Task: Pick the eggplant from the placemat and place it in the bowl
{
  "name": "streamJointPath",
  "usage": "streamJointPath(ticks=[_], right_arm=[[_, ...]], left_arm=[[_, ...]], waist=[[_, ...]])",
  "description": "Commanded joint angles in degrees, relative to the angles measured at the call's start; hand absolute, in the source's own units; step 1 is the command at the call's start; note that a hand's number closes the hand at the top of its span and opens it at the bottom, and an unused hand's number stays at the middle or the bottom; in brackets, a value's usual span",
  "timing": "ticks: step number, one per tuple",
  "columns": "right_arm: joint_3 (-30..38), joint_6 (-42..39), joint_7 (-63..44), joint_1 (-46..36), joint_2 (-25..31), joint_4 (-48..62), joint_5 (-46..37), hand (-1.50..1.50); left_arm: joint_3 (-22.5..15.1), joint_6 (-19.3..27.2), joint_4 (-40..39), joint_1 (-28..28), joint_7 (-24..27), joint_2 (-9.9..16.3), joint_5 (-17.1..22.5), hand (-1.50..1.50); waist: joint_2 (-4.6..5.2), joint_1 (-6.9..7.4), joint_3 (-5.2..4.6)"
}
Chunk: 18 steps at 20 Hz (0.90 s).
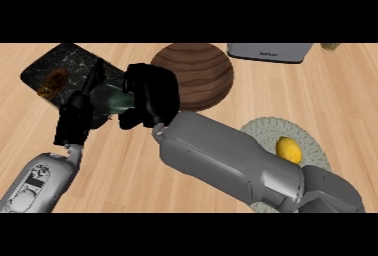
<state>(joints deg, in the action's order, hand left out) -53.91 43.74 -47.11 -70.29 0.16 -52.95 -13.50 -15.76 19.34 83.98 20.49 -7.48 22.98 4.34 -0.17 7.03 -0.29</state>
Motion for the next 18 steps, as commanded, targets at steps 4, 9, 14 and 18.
streamJointPath(ticks=[4,9,14,18], right_arm=[[-3.8,12.7,-7.2,-3.1,-0.1,5.9,-1.5,1.50],[-3.7,19.6,-3.0,0.0,-0.1,9.4,-1.6,1.50],[-2.2,14.0,0.1,-4.6,-0.1,21.1,-2.5,1.50],[-2.2,13.1,4.1,-3.8,-0.2,31.5,-4.3,1.50]], left_arm=[[2.0,-0.7,0.5,0.2,-0.2,1.1,0.3,0.00],[1.5,0.2,1.5,-1.0,-0.3,0.4,-0.9,0.00],[2.8,0.5,2.2,-3.3,1.1,0.6,-1.3,0.00],[2.6,-0.4,3.7,-1.4,-1.4,0.7,-1.0,0.00]], waist=[[0.95,-1.16,0.12],[1.19,-1.61,0.21],[1.12,-2.61,0.19],[1.69,-2.41,0.23]])
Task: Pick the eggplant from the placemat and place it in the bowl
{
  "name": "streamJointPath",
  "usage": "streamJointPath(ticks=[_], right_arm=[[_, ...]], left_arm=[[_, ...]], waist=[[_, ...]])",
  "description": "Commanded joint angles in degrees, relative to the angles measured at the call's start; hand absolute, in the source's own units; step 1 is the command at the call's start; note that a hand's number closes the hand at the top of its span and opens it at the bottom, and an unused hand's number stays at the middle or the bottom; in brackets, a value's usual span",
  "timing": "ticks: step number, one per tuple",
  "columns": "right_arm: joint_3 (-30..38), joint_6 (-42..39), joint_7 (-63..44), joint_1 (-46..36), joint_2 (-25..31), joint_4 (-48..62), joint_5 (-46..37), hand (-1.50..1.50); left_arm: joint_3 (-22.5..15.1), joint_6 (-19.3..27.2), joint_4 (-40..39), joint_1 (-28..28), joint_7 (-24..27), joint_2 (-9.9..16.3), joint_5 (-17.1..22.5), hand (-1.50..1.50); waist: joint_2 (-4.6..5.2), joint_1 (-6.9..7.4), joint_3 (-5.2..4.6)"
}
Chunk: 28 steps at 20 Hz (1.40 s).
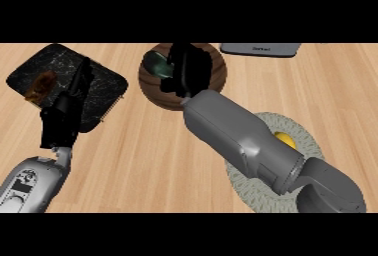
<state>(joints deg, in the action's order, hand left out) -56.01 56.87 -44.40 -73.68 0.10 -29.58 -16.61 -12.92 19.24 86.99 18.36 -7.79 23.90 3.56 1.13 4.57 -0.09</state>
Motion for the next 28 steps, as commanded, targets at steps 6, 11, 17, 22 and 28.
streamJointPath(ticks=[6,11,17,22,28], right_arm=[[1.9,2.3,6.3,1.5,-0.1,15.4,-0.6,1.50],[9.3,3.1,11.7,4.3,-0.1,14.3,6.0,1.50],[15.8,-1.6,23.9,6.0,0.9,9.4,12.0,-1.50],[21.3,-0.3,34.5,7.6,2.2,6.7,15.9,-1.50],[29.9,-1.5,46.1,10.3,2.4,5.7,21.7,-1.50]], left_arm=[[-0.3,0.3,2.2,-0.9,-0.2,-0.7,-1.4,0.00],[0.1,-0.7,1.6,1.0,-0.6,-0.7,-1.0,0.00],[0.1,-0.7,0.9,0.7,-0.6,-1.0,-1.4,0.00],[-0.3,0.4,0.8,0.0,-0.8,-2.0,-2.2,0.00],[1.5,0.3,1.3,-0.2,-0.6,-1.6,-1.8,0.00]], waist=[[0.64,0.80,0.07],[1.56,1.39,0.21],[2.01,1.59,0.33],[1.88,1.48,0.35],[0.93,-0.09,0.25]])
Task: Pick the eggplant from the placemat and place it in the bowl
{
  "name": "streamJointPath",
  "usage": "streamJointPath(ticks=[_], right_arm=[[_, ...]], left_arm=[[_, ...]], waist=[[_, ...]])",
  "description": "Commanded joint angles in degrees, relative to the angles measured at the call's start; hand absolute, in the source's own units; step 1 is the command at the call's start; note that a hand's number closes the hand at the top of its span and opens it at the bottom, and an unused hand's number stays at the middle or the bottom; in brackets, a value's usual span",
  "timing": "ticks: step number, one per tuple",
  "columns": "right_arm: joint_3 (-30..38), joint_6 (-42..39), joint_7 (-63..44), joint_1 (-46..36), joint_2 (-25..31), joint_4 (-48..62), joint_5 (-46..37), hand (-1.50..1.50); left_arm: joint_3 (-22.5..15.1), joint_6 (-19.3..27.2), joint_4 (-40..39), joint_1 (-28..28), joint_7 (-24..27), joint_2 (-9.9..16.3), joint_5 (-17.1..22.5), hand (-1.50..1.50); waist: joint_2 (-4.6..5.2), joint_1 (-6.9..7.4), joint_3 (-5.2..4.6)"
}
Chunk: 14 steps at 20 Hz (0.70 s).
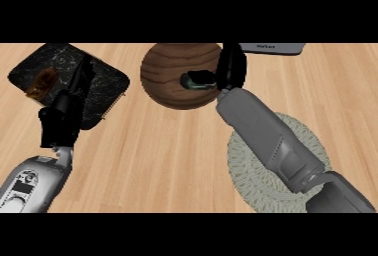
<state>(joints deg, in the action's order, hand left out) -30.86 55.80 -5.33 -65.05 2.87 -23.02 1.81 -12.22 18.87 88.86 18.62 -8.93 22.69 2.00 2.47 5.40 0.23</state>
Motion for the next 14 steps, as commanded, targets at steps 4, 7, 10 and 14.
streamJointPath(ticks=[4,7,10,14], right_arm=[[11.2,-5.7,16.6,5.2,1.2,-2.8,8.0,-1.50],[14.6,-9.9,25.4,10.9,1.0,-4.2,10.4,-1.50],[17.6,-15.2,27.4,10.2,1.7,-5.7,12.3,-1.50],[15.7,-21.6,31.6,19.4,2.5,-10.5,11.1,-1.50]], left_arm=[[1.6,-0.6,0.8,-3.0,0.7,0.2,0.7,0.00],[2.5,-1.2,-0.6,-3.8,1.9,0.9,0.1,0.00],[3.0,-0.3,1.3,-4.4,0.3,0.2,-0.9,0.00],[5.1,-1.7,2.9,-6.9,-1.1,1.2,-0.5,0.00]], waist=[[-0.93,-1.76,-0.08],[-1.51,-3.25,-0.12],[-2.07,-4.07,-0.17],[-2.53,-5.20,-0.21]])
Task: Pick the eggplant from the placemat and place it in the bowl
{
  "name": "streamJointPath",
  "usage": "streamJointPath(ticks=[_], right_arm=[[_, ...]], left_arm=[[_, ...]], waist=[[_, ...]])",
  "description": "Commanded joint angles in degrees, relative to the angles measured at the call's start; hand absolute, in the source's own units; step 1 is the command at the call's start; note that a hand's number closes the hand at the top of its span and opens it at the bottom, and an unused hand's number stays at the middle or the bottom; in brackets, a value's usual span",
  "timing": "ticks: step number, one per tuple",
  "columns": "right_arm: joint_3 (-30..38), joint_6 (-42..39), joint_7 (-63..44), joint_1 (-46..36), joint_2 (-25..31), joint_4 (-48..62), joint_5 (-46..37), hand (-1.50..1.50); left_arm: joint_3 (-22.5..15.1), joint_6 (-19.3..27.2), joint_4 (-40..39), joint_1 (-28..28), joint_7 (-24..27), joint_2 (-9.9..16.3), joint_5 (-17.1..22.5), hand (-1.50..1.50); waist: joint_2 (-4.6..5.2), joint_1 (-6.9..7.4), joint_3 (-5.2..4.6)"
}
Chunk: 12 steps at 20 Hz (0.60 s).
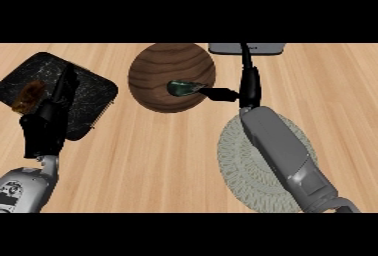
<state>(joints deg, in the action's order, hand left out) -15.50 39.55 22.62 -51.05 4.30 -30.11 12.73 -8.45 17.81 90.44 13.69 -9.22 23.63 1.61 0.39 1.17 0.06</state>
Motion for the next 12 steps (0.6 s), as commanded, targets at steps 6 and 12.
streamJointPath(ticks=[6,12], right_arm=[[1.3,-8.6,8.5,9.6,-0.3,-3.8,-2.2,-1.50],[-1.9,-5.0,0.7,18.3,-1.1,-19.5,-7.6,-1.50]], left_arm=[[4.9,-4.1,-2.1,1.8,-1.1,0.1,-0.2,0.00],[5.3,-4.6,-1.9,1.7,-1.3,-3.0,-4.0,0.00]], waist=[[-0.27,-0.86,-0.05],[-0.46,-1.29,-0.07]])
